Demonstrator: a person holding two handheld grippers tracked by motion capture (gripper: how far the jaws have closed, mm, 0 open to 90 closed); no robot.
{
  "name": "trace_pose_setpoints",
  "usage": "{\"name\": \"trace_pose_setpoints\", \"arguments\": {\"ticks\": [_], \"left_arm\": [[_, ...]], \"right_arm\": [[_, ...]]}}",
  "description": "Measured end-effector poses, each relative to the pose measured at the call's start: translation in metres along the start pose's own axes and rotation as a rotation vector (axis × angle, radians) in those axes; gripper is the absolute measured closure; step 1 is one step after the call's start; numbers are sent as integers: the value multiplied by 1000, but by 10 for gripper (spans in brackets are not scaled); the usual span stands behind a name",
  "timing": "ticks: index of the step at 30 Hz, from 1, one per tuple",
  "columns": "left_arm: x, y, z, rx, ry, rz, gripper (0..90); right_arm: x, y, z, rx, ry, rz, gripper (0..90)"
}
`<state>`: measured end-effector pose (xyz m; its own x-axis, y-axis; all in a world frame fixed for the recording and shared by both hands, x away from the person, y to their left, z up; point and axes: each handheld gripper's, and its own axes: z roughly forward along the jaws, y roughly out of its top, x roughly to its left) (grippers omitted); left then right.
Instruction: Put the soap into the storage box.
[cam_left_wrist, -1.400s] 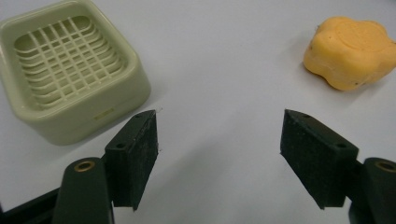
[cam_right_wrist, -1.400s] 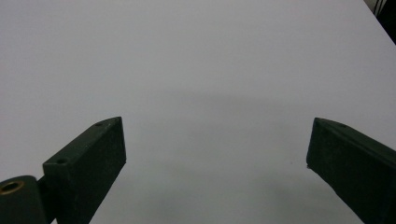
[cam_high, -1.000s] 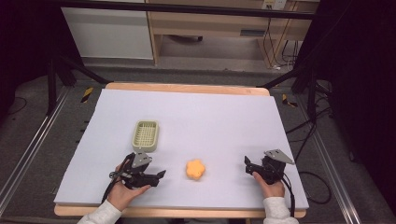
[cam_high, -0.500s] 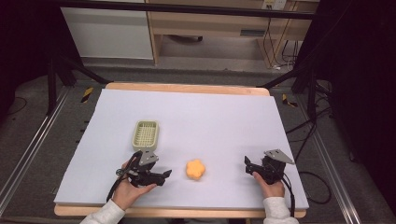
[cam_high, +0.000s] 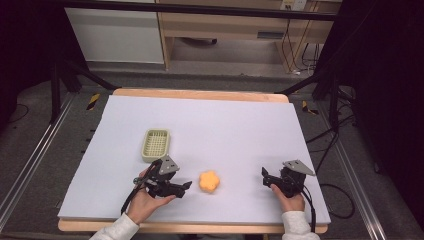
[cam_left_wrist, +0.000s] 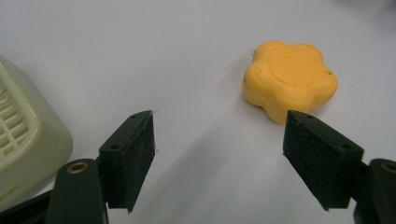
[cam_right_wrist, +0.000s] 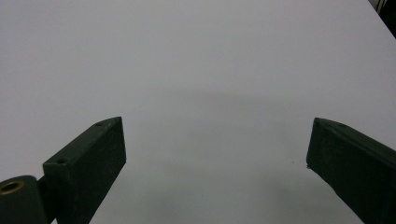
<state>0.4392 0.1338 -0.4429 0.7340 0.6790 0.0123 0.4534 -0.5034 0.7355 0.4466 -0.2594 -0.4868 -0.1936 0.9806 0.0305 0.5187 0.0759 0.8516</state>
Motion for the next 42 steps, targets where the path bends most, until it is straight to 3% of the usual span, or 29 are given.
{"name": "trace_pose_setpoints", "arguments": {"ticks": [9, 14, 30, 42], "left_arm": [[-5, 13, 1, 3, -8, 15, 250], [-11, 20, 7, 24, -13, 43, 247], [-28, 39, 21, 40, -47, 82, 231], [-35, 48, 31, 73, -52, 105, 215]], "right_arm": [[0, 0, 0, 0, -1, 0, 52], [0, 0, 0, 0, -2, -1, 52], [0, 0, 0, 0, -1, -1, 51], [0, 0, 0, 1, 0, 1, 51]]}}
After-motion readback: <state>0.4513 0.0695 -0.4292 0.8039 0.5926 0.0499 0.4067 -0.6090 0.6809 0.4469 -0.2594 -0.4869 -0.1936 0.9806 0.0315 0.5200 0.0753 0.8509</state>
